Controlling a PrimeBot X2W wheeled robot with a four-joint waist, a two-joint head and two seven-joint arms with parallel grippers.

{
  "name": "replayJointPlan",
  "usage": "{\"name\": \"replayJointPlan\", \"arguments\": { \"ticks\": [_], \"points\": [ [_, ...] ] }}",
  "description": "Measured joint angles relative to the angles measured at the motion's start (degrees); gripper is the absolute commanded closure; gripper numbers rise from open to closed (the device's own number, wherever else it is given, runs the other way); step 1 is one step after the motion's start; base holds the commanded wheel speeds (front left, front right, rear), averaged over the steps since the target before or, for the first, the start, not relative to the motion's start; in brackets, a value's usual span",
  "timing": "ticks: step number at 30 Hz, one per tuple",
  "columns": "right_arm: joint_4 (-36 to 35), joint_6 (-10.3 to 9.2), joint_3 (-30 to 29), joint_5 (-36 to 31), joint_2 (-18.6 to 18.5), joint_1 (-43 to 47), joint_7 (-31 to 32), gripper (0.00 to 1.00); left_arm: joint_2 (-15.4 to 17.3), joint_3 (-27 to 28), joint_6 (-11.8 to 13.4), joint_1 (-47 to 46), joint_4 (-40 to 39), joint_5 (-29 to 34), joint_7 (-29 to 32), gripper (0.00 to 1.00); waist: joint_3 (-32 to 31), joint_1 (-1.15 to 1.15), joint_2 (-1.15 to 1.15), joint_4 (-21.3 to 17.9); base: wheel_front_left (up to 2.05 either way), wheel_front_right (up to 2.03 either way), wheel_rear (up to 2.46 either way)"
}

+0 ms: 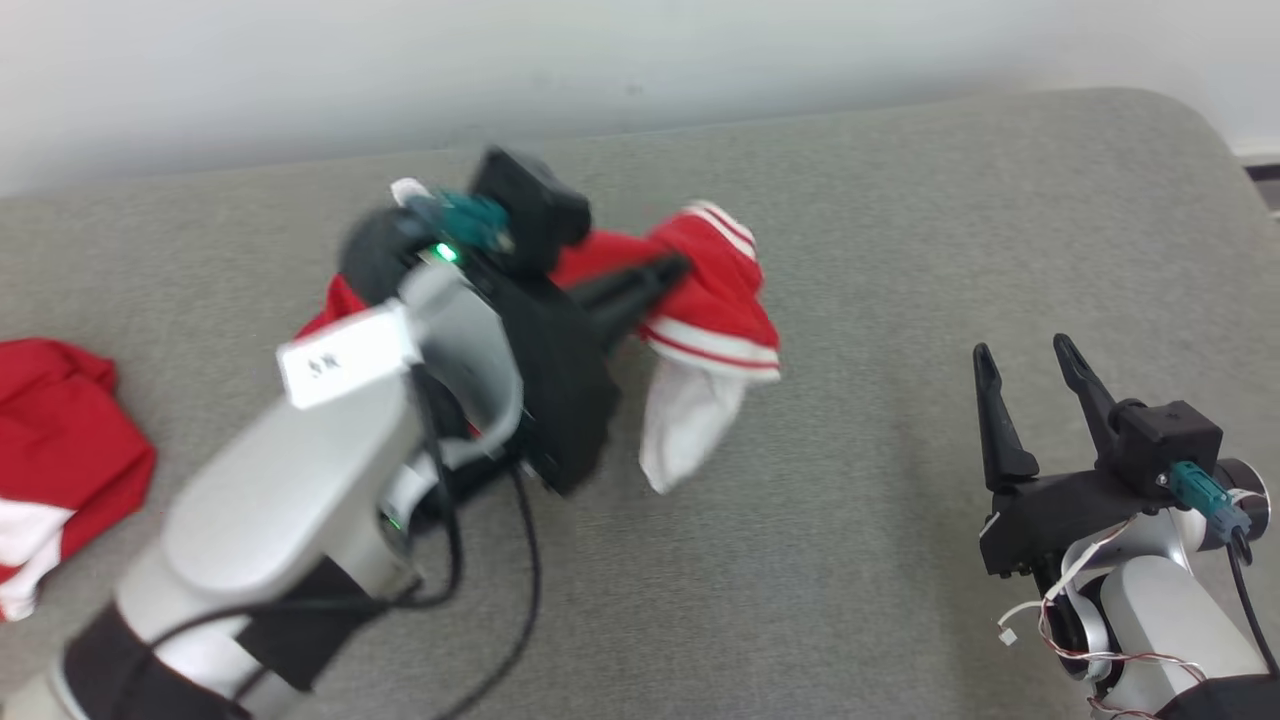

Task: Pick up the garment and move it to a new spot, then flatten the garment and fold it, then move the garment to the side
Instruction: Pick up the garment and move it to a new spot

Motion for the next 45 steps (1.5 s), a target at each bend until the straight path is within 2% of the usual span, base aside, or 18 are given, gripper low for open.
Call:
{"name": "replayJointPlan", "arguments": {
  "ticks": [6, 12, 14, 19, 23, 27, 33, 34, 35, 41, 45],
  "points": [
    [0.4, -0.02, -1.2, 0.5, -0.2, 0.2, -0.9, 0.0, -4.8, -5.3, 0.0, 5.2, -1.0, -1.5, -1.8, 1.0, 0.6, 0.0, 0.0, -2.5, 0.0, 0.0, 0.0],
    [0.3, -0.08, -0.8, 0.5, 0.3, 0.1, -1.4, 0.0, -9.7, -8.6, 0.0, 8.6, -0.1, -3.1, -3.9, 1.0, 0.8, 0.0, 0.0, -2.5, 0.0, 0.0, 0.0],
    [0.3, -0.08, -0.8, 0.5, 0.3, 0.0, -1.5, 0.0, -10.1, -11.0, 0.0, 8.8, 2.3, -2.0, -3.7, 1.0, 0.7, 0.0, 0.0, -2.3, 0.0, 0.0, 0.0],
    [0.3, 0.0, -0.3, 0.5, 0.5, 0.0, -1.7, 0.0, -10.4, -12.4, 0.0, 11.2, 8.2, -2.0, -4.2, 1.0, 0.7, 0.0, 0.0, -2.1, 0.0, 0.0, 0.0],
    [0.5, 0.09, 0.2, 0.5, 0.7, -0.1, -1.9, 0.0, -11.8, -12.9, 0.0, 15.7, 13.6, -4.0, -7.0, 1.0, 0.8, 0.0, 0.0, -2.1, 0.0, 0.0, 0.0],
    [0.6, 0.09, 0.0, 0.5, 0.6, -0.1, -2.0, 0.0, -13.9, -15.9, 0.0, 18.6, 15.0, -5.5, -8.8, 1.0, 1.0, 0.0, 0.0, -1.9, 0.0, 0.0, 0.0],
    [0.9, 0.34, 0.3, 0.4, 0.7, -0.2, -2.1, 0.0, -14.1, -18.3, 0.0, 18.5, 15.8, -6.5, -11.2, 1.0, 1.0, 0.01, 0.0, -1.8, 0.0, 0.0, 0.0],
    [0.9, 0.34, 0.3, 0.4, 0.7, -0.3, -2.1, 0.0, -14.1, -18.5, 0.0, 18.3, 16.2, -6.5, -11.6, 0.93, 1.0, 0.01, 0.0, -1.8, 0.0, 0.0, 0.0],
    [1.0, 0.36, 0.3, 0.4, 0.7, -0.3, -2.1, 0.0, -14.1, -18.5, 0.0, 17.9, 16.7, -6.5, -12.1, 0.0, 1.0, 0.01, 0.0, -1.8, 0.0, 0.0, 0.0],
    [1.9, 0.49, -0.5, 0.4, 0.3, -0.2, -2.4, 0.0, -14.1, -17.5, 0.0, 15.9, 18.1, -6.4, -15.8, 0.0, 0.8, 0.01, 0.0, -0.8, 0.0, 0.0, 0.0],
    [2.4, 0.49, -0.5, 0.5, 0.7, 0.0, -2.5, 0.0, -14.1, -14.7, 0.1, 15.4, 17.7, -6.4, -20.0, 0.0, 0.0, 0.01, 0.0, 0.8, 0.0, 0.0, 0.0]
  ]
}}
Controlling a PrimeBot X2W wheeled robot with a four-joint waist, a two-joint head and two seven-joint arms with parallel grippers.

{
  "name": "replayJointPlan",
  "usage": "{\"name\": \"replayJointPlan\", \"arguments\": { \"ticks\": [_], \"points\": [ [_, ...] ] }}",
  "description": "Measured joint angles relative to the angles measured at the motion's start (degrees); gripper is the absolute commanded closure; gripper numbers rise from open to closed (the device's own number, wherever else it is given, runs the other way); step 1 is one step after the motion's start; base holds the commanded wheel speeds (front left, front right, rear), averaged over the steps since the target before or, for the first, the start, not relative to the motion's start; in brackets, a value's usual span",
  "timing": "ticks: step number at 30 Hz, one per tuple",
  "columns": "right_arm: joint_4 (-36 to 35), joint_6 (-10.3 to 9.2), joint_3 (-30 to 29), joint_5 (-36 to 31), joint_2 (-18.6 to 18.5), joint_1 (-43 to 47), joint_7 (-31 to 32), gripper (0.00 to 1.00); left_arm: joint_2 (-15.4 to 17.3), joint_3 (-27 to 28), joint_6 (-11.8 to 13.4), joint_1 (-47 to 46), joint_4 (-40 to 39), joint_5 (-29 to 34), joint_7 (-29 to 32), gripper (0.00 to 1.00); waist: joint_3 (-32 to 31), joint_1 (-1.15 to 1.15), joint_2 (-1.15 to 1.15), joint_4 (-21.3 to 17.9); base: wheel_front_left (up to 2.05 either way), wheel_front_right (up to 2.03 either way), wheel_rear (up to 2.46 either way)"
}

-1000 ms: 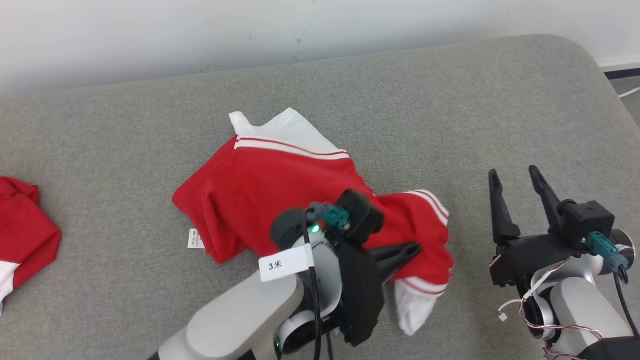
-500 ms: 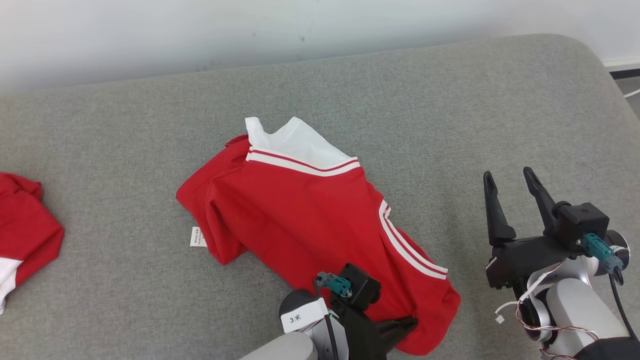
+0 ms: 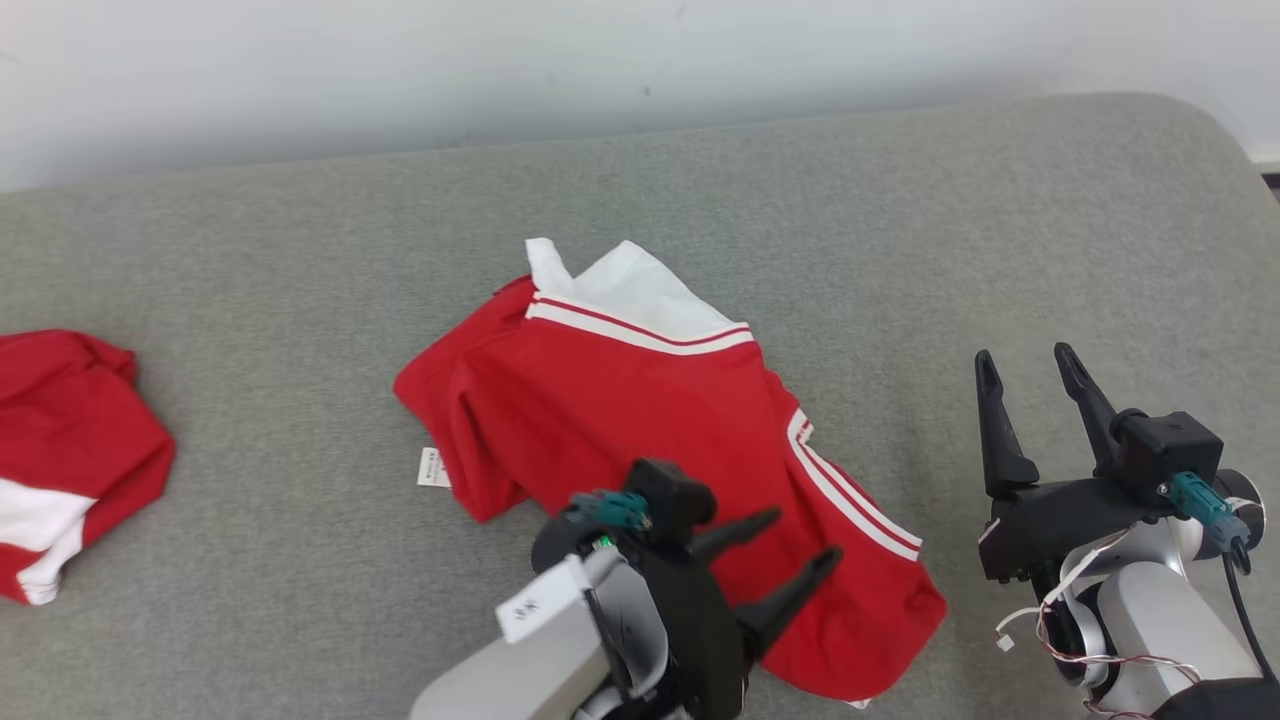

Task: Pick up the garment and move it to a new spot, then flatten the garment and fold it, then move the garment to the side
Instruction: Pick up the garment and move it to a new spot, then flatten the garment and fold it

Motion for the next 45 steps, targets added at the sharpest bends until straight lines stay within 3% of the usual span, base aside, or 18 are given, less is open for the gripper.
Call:
{"name": "replayJointPlan", "arguments": {
  "ticks": [5, 12, 16, 22, 31, 32, 33, 37, 45],
  "points": [
    [0.4, 0.0, -0.2, 0.2, 0.1, 0.5, -0.3, 0.0, 1.6, 3.7, 1.8, 0.0, -0.7, 0.2, -3.5, 0.0, -1.1, 0.0, 0.0, 1.9, 0.0, 0.0, 0.0],
    [0.3, 0.0, 0.1, 0.4, 0.7, 1.7, -0.4, 0.0, 11.4, 8.2, 5.6, -0.4, 3.7, 1.1, -6.3, 0.0, -2.2, 0.0, 0.0, 4.2, 0.0, 0.0, 0.0],
    [0.3, 0.05, 0.5, 0.4, 0.8, 1.6, -0.4, 0.0, 14.6, 10.7, 6.1, -2.4, 6.7, 1.5, -7.8, 0.0, -2.1, 0.0, 0.0, 4.5, 0.0, 0.0, 0.0],
    [0.1, 0.52, 1.2, 0.4, 0.8, 1.1, -0.4, 0.0, 14.5, 11.7, 6.0, -3.2, 11.1, 0.2, -8.4, 0.0, -1.5, 0.0, 0.0, 3.7, 0.0, 0.0, 0.0],
    [0.1, 0.77, 1.4, 0.4, 0.8, -0.1, -0.4, 0.0, 9.0, 11.3, 4.0, -2.4, 15.4, -1.6, -8.9, 0.0, -0.3, 0.0, 0.0, 2.0, 0.0, 0.0, 0.0],
    [0.1, 0.78, 1.5, 0.4, 0.8, -0.1, -0.4, 0.0, 9.0, 11.1, 3.9, -2.4, 16.0, -1.5, -8.9, 0.55, -0.2, 0.0, 0.0, 1.9, 0.0, 0.0, 0.0],
    [0.1, 0.85, 1.5, 0.4, 0.8, -0.1, -0.4, 0.0, 9.0, 11.0, 3.9, -2.5, 16.4, -1.5, -8.9, 1.0, 0.0, 0.0, 0.0, 1.7, 0.0, 0.0, 0.0],
    [0.0, 1.61, 2.3, 0.4, 0.8, -0.2, -0.4, 0.0, 7.9, 9.8, 3.0, -2.9, 17.2, -1.2, -9.0, 1.0, 0.4, 0.0, 0.0, 1.7, 0.0, 0.0, 0.0],
    [2.2, 5.0, 2.8, 2.2, 1.0, -5.1, 1.6, 0.0, 3.9, 6.7, 2.1, -1.4, 15.2, 0.3, -11.2, 1.0, 0.5, 0.0, 0.0, 3.7, 0.0, 0.0, 0.0]
  ]
}}
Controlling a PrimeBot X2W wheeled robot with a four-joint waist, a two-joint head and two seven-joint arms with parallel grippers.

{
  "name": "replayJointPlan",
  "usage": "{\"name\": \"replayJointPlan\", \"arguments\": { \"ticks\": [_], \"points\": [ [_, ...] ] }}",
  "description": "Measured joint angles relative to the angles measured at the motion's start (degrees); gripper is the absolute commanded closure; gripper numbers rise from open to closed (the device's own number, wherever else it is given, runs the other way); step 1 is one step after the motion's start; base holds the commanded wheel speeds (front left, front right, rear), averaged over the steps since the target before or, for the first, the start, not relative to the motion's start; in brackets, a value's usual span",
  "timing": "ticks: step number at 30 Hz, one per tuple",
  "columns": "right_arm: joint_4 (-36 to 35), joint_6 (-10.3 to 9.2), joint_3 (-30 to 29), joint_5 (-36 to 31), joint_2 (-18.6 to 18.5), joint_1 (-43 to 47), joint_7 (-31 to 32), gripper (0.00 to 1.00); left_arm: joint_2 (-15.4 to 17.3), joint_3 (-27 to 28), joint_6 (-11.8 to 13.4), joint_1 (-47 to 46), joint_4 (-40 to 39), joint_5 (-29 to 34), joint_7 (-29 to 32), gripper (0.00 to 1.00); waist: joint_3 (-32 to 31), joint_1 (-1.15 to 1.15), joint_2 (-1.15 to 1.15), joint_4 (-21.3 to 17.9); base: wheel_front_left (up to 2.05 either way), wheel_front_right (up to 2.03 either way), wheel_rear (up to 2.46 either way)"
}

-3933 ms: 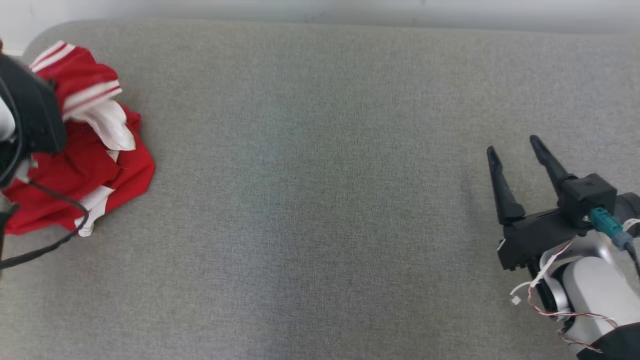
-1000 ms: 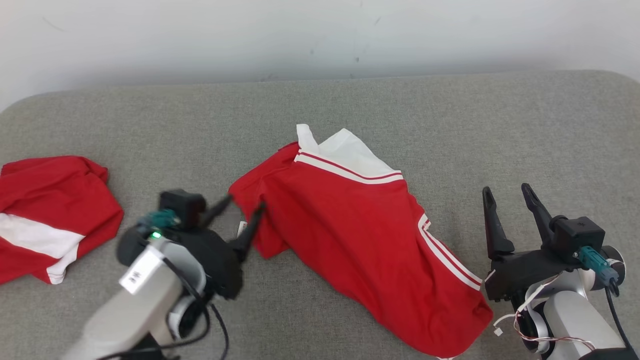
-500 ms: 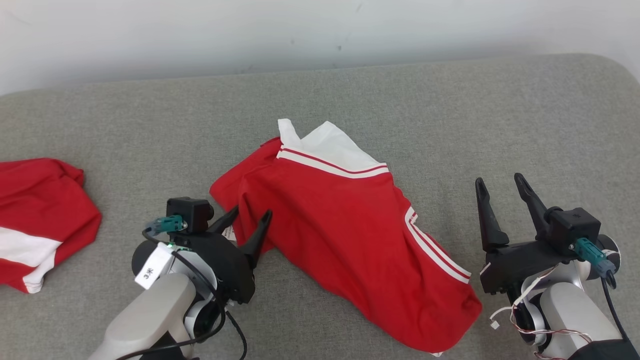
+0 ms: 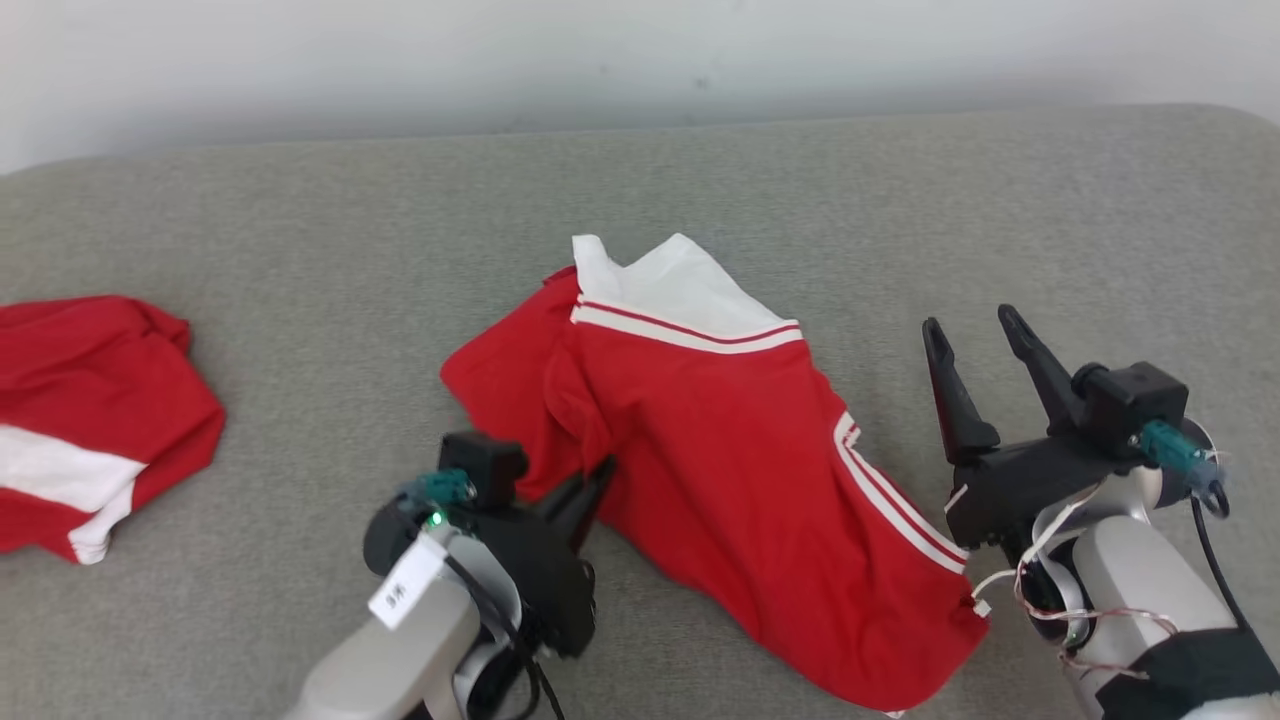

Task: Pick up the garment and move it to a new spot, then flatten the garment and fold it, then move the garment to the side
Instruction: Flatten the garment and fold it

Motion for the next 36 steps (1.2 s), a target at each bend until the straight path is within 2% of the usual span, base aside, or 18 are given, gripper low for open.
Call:
{"name": "replayJointPlan", "arguments": {
  "ticks": [7, 12, 29, 31, 32, 33, 36],
  "points": [
    [7.2, 3.13, 0.6, 3.0, 1.1, -4.1, 5.4, 0.0, -1.3, -1.7, -0.2, 1.3, -1.3, 0.8, -1.3, 1.0, -0.5, 0.0, 0.0, 2.9, 0.0, 0.0, 0.0],
    [12.7, 4.1, 2.8, 4.4, 3.6, -8.9, 10.1, 0.0, -0.8, -1.9, -0.6, 1.7, -1.5, 0.8, -1.8, 1.0, -1.0, 0.0, 0.0, 4.6, 0.0, 0.0, 0.0],
    [30.1, 4.17, 5.3, 3.9, 3.9, -16.3, 22.7, 0.0, -1.6, -2.3, -0.7, 1.7, -2.8, 1.9, -2.3, 1.0, -1.0, 0.0, 0.0, 7.9, 0.0, 0.0, 0.0],
    [31.6, 4.59, 5.3, 4.5, 4.2, -16.3, 23.9, 0.58, -1.7, -2.3, -0.7, 1.7, -2.9, 1.9, -2.4, 1.0, -0.9, 0.0, 0.0, 8.3, 0.0, 0.0, 0.0],
    [32.0, 4.6, 5.3, 4.8, 4.4, -16.3, 24.1, 0.75, -1.7, -2.3, -0.7, 1.6, -2.9, 1.9, -2.5, 1.0, -0.8, 0.0, 0.0, 8.5, 0.0, 0.0, 0.0],
    [32.4, 4.61, 5.3, 5.0, 4.5, -16.4, 24.3, 1.0, -1.7, -2.3, -0.7, 1.6, -2.9, 1.9, -2.6, 1.0, -0.7, 0.0, 0.0, 8.7, 0.0, 0.0, 0.0],
    [33.3, 5.13, 5.4, 5.4, 4.8, -17.5, 24.8, 1.0, -1.7, -2.3, -0.7, 1.7, -2.8, 1.9, -2.8, 1.0, -0.5, 0.0, 0.0, 8.9, 0.0, 0.0, 0.0]
  ]
}}
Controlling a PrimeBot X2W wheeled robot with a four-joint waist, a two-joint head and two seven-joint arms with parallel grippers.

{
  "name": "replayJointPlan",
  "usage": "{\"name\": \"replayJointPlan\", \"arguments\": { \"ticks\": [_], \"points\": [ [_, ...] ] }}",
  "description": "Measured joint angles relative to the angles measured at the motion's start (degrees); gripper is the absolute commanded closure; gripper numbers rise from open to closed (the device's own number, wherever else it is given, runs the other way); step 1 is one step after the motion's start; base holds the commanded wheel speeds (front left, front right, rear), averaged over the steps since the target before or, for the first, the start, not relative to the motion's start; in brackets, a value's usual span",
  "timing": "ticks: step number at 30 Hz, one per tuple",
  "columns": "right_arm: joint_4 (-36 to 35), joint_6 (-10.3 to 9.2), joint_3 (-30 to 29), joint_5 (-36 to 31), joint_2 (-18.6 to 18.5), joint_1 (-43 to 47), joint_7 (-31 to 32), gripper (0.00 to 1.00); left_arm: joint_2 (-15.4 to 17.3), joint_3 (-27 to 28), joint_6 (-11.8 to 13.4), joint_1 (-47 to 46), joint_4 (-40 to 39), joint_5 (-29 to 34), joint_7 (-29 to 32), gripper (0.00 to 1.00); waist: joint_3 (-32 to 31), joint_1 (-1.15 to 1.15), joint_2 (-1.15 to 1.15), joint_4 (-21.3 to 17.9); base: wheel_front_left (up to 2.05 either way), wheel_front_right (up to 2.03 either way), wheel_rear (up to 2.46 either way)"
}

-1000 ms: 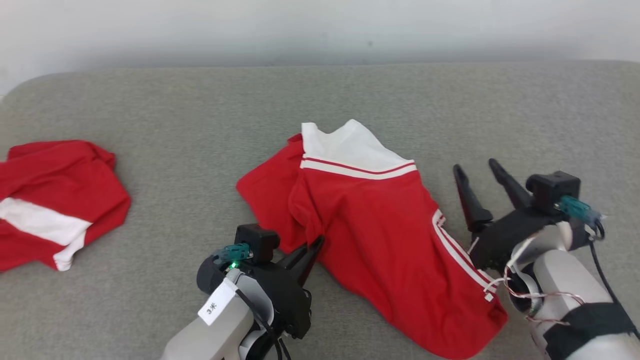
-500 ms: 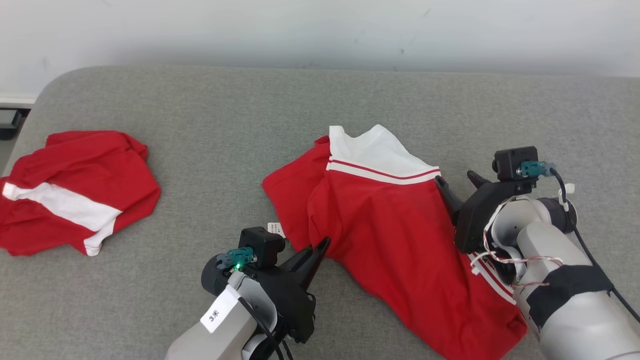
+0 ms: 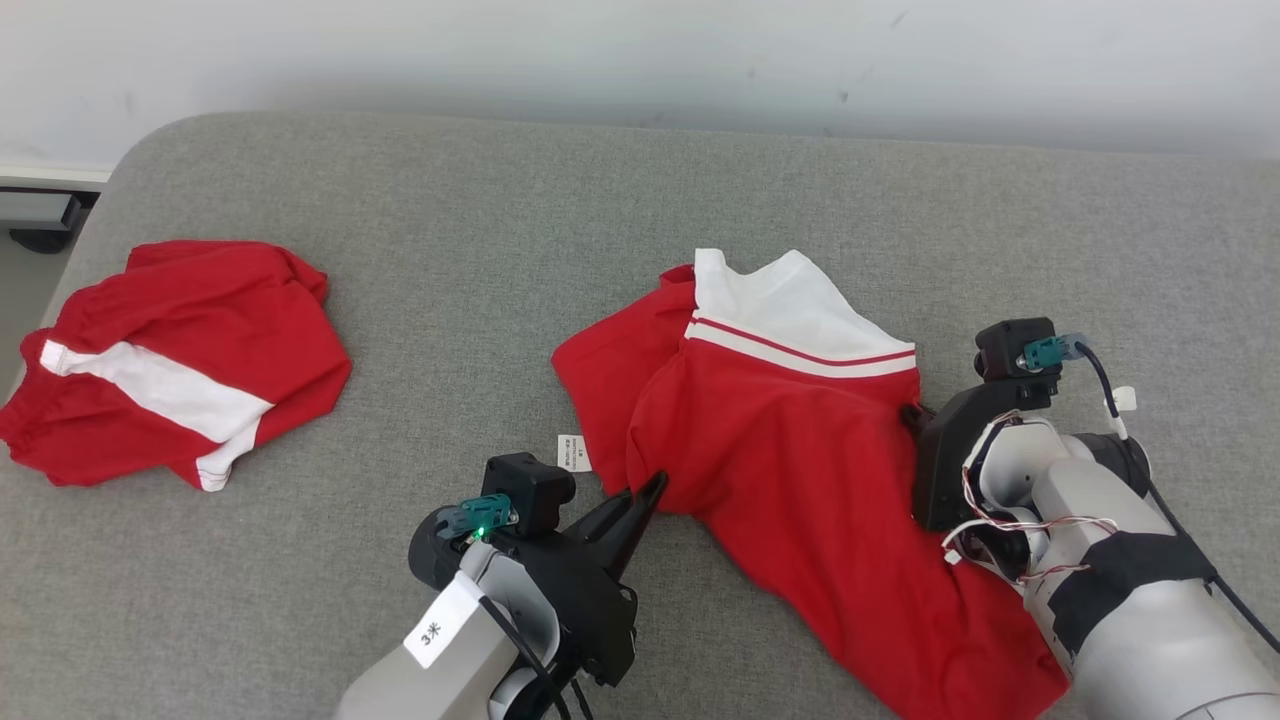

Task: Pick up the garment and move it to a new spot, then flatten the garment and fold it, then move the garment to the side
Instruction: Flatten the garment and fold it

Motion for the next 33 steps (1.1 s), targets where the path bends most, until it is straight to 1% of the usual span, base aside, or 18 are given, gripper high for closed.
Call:
{"name": "replayJointPlan", "arguments": {
  "ticks": [4, 7, 9, 10, 13, 14, 19, 26, 27, 28, 29, 31, 33],
  "points": [
    [0.8, 0.3, -0.2, 0.2, 0.2, -0.9, -0.4, 1.0, 0.3, 0.3, 0.0, 0.0, 0.2, 0.0, -0.2, 1.0, 0.0, 0.0, 0.0, -0.3, 0.0, 0.0, 0.0],
    [0.7, 0.56, -0.6, 0.5, -0.1, -1.6, -2.3, 1.0, 0.6, 0.7, 0.1, 0.0, 0.6, 0.0, -0.3, 1.0, -0.1, 0.0, 0.0, -0.8, 0.0, 0.0, 0.0],
    [0.4, 0.76, -1.4, 0.6, -1.0, -2.2, -4.0, 1.0, 1.1, 1.1, 0.1, 0.0, 1.1, -0.1, -0.3, 1.0, -0.4, 0.0, 0.0, -1.2, 0.0, 0.0, 0.0],
    [-0.5, 0.96, -2.6, 1.3, -2.7, -2.1, -6.4, 1.0, 1.8, 1.4, 0.1, 0.0, 1.4, -0.1, -0.4, 1.0, -0.7, 0.0, 0.0, -1.6, 0.0, 0.0, 0.0],
    [-1.8, 1.14, -4.0, 2.2, -4.6, -1.5, -9.7, 1.0, 2.1, 1.7, 0.2, 0.1, 1.4, -0.2, -0.5, 1.0, -1.1, 0.0, 0.0, -2.3, 0.0, 0.0, 0.0],
    [-2.6, 1.45, -4.5, 2.5, -5.1, -0.8, -10.9, 1.0, 2.1, 1.7, 0.2, 0.2, 1.3, -0.2, -0.8, 1.0, -1.2, 0.0, 0.0, -2.6, 0.0, 0.0, 0.0],
    [-4.7, 1.51, -6.1, 3.3, -6.8, 5.5, -16.1, 1.0, 2.1, 1.4, 0.6, 1.5, 0.5, -0.2, -0.9, 1.0, -1.6, 0.0, 0.0, -4.3, 0.0, 0.0, 0.0],
    [-7.1, 1.56, -8.3, 4.9, -7.5, 14.6, -21.5, 1.0, 1.8, -0.8, 0.5, 2.6, -0.3, 0.0, 0.0, 1.0, -1.7, 0.0, 0.0, -6.7, 0.0, 0.0, 0.0],
    [-7.5, 1.56, -8.7, 5.4, -7.5, 15.8, -22.2, 1.0, 1.8, -1.2, 0.5, 2.6, -0.4, 0.1, 0.1, 0.93, -1.6, 0.0, 0.0, -7.0, 0.0, 0.0, 0.0],
    [-7.8, 1.56, -9.0, 5.7, -7.5, 16.7, -22.7, 1.0, 1.8, -1.4, 0.5, 2.7, -0.5, 0.1, 0.2, 0.82, -1.6, 0.0, 0.0, -7.2, 0.0, 0.0, 0.0],
    [-7.9, 1.56, -9.3, 6.0, -7.6, 17.4, -23.1, 1.0, 1.7, -1.5, 0.1, 2.8, -0.5, 0.2, 0.5, 0.82, -1.6, 0.0, 0.0, -7.5, 0.0, 0.0, 0.0],
    [-8.3, 1.56, -10.0, 6.5, -7.6, 18.7, -23.9, 1.0, 1.6, -1.8, 0.0, 2.8, -0.6, 0.2, 1.0, 0.84, -1.5, 0.0, 0.0, -7.8, 0.0, 0.0, 0.0],
    [-8.3, 1.46, -10.7, 7.0, -8.2, 19.8, -24.3, 1.0, 2.1, -1.8, 0.1, 2.8, -0.5, 0.2, 1.1, 0.88, -1.4, 0.0, 0.0, -7.8, 0.0, 0.0, 0.0]
  ]
}}
